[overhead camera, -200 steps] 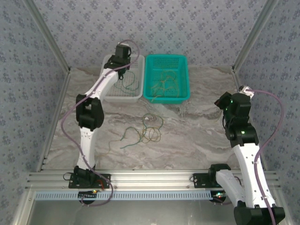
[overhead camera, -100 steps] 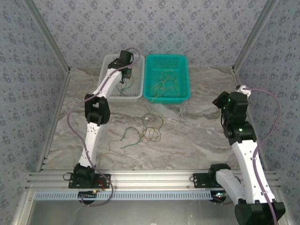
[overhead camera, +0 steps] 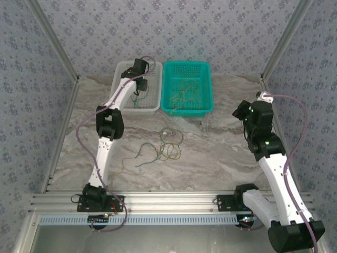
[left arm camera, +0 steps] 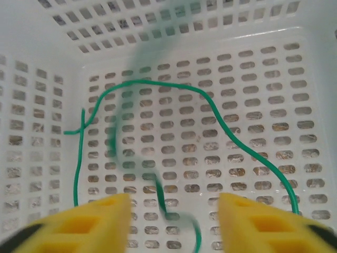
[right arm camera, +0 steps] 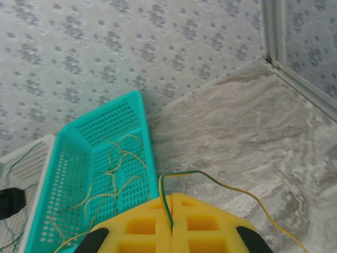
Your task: Untangle the cables
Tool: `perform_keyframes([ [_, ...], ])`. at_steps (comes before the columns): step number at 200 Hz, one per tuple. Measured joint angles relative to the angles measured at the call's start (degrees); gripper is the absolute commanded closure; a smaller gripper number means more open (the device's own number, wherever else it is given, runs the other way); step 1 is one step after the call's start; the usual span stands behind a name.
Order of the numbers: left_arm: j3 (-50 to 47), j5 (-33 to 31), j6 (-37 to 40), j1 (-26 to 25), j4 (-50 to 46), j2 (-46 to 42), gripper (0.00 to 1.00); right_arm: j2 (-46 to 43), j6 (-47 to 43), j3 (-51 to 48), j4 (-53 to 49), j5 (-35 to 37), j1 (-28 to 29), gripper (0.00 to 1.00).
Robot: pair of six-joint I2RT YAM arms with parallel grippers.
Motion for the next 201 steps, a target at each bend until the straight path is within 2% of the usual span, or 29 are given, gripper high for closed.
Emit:
perform_keyframes([
  [26, 0.66, -0.04, -1.29, -0.17, -0.87, -1.18, 0.25, 1.55, -2.86, 4.74, 0.07, -2.21, 2.67, 1.0],
  [45, 0.66, -0.68, -1.01, -0.81, -1.64, -4.2, 0.12, 4.87, -5.68, 11.19, -0.2, -4.61, 4.7, 1.0],
  [73, 0.72, -1.18, -0.87, -3.06, -1.97, -12.74, 0.06, 12.2, -9.75, 24.74, -1.33, -7.58, 7.91, 1.0],
  [103, -1.66, -2.99, -1.07, -6.73, -2.14, -26.45, 0.05, 21.9, -13.9, 42.82, -4.02, -9.01, 10.49, 1.0],
  [118, -11.1, -5.2, -1.11, -9.42, 0.61, -36.85, 0.06, 26.71, -15.87, 51.54, -4.96, -9.35, 10.84, 1.0],
  [146, -44.68, -7.85, -2.1, -16.81, 14.97, -61.59, 0.15, 36.65, -19.23, 69.02, -7.23, -9.44, 10.86, 1.0],
  [169, -72.39, -2.67, -4.76, -18.86, 28.5, -79.1, 0.16, 47.47, -20.72, 88.13, -9.57, -11.39, 10.86, 1.0],
  [185, -84.19, 2.29, -5.05, -19.08, 36.04, -84.3, 0.13, 55.19, -20.52, 101.77, -11.54, -14.32, 10.93, 1.0],
  [201, -86.6, 7.15, -4.92, -20.79, 39.8, -82.34, 0.12, 58.31, -20.48, 106.73, -12.02, -15.87, 11.82, 1.0],
])
